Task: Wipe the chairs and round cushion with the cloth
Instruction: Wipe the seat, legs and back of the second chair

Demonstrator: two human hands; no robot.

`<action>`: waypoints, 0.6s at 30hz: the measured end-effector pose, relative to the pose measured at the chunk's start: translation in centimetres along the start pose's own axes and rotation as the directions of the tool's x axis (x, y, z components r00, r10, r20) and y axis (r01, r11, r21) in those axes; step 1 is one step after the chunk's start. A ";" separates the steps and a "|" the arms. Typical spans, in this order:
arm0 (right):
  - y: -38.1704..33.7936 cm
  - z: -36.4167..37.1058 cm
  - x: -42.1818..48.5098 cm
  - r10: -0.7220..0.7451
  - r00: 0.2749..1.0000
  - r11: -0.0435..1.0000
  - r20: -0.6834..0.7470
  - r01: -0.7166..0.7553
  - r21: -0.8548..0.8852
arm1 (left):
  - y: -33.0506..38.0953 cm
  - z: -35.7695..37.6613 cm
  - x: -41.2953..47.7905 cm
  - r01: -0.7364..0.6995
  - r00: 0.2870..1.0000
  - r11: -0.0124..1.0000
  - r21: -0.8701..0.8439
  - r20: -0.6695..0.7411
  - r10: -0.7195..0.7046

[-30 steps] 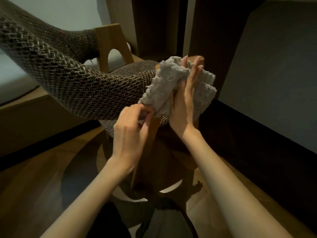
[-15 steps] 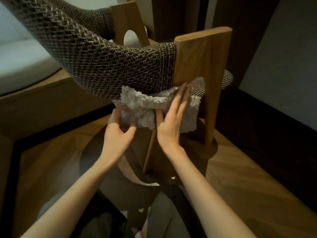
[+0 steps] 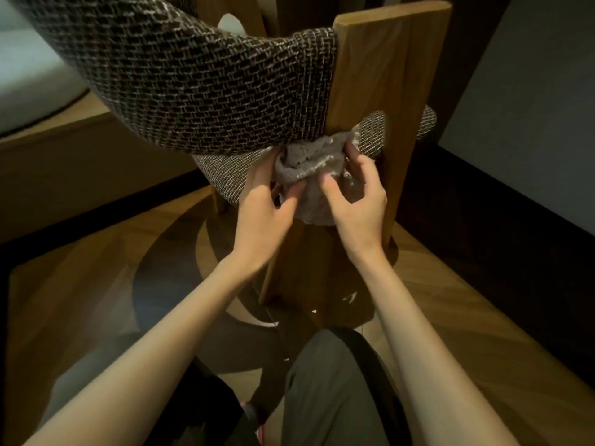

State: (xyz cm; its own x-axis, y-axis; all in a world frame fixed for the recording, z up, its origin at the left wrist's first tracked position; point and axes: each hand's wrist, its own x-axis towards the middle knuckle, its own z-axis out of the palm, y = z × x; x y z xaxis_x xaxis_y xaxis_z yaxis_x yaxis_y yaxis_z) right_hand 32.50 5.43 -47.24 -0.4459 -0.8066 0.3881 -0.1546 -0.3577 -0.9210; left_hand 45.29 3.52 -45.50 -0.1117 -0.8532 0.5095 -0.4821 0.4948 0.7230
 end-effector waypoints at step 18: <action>6.3 2.6 -4.7 0.336 0.938 0.934 -0.082 -0.343 -0.103 | -3.9 1.8 -3.6 0.115 0.987 0.969 -0.220 -0.089 -0.137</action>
State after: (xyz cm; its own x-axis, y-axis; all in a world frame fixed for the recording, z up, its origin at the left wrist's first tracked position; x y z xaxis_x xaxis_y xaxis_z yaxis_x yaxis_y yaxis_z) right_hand 35.91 5.68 -54.80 -0.5425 -0.8384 0.0519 -0.0823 -0.0084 -0.9966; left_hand 46.03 4.32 -50.98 0.0329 -0.8950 0.4448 -0.2888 0.4175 0.8616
